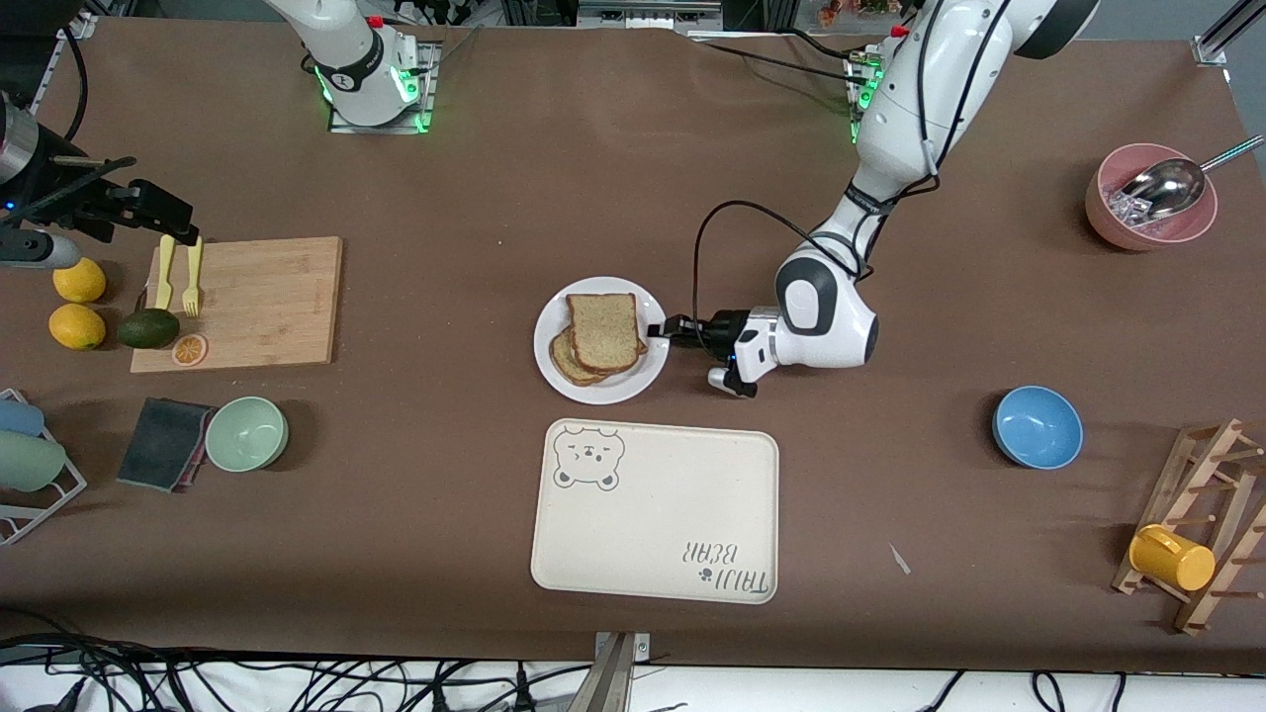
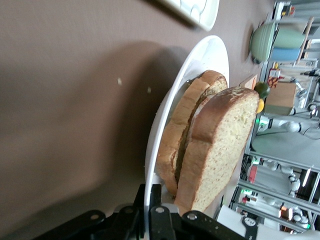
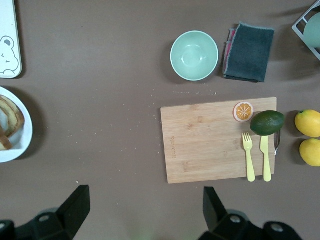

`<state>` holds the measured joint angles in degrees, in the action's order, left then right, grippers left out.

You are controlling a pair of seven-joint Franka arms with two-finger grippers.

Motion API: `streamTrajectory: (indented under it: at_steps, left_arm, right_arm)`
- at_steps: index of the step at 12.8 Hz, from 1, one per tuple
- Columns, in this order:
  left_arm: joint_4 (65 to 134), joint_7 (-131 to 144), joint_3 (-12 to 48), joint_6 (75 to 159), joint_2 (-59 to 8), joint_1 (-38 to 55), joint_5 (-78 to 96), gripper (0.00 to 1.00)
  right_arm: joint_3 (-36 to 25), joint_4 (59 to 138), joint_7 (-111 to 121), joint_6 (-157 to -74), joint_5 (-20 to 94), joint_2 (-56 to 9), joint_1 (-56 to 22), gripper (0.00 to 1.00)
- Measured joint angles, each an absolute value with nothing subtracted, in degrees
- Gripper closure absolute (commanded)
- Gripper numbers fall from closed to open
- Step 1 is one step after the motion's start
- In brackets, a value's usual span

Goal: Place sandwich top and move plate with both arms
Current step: 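Slide the plate with the left gripper onto the bear placemat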

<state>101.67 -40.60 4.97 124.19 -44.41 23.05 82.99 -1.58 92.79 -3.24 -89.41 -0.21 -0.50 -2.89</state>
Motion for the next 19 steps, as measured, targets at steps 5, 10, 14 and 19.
streamTrajectory:
  at_steps: [5,10,14,19]
  left_arm:
    - [95.0,-34.9,4.3,123.9,-41.4,20.5,83.0,1.00]
    - [83.6,-26.4,-0.6,124.1,-46.6,19.4,83.0,1.00]
    - [74.5,-22.8,-0.8,126.0,-54.3,16.7,85.0,1.00]
    - [67.0,-22.3,-0.6,129.8,-62.6,17.1,86.9,1.00]
  right_arm:
    - [-1.6,92.8,-3.2,-89.4,-0.2,-0.5,-2.9,0.00]
    - [-1.6,92.8,-3.2,-89.4,-0.2,-0.5,-2.9,0.00]
    - [-1.6,92.8,-3.2,-89.4,-0.2,-0.5,-2.9,0.00]
    - [-1.6,92.8,-3.2,-89.4,-0.2,-0.5,-2.9,0.00]
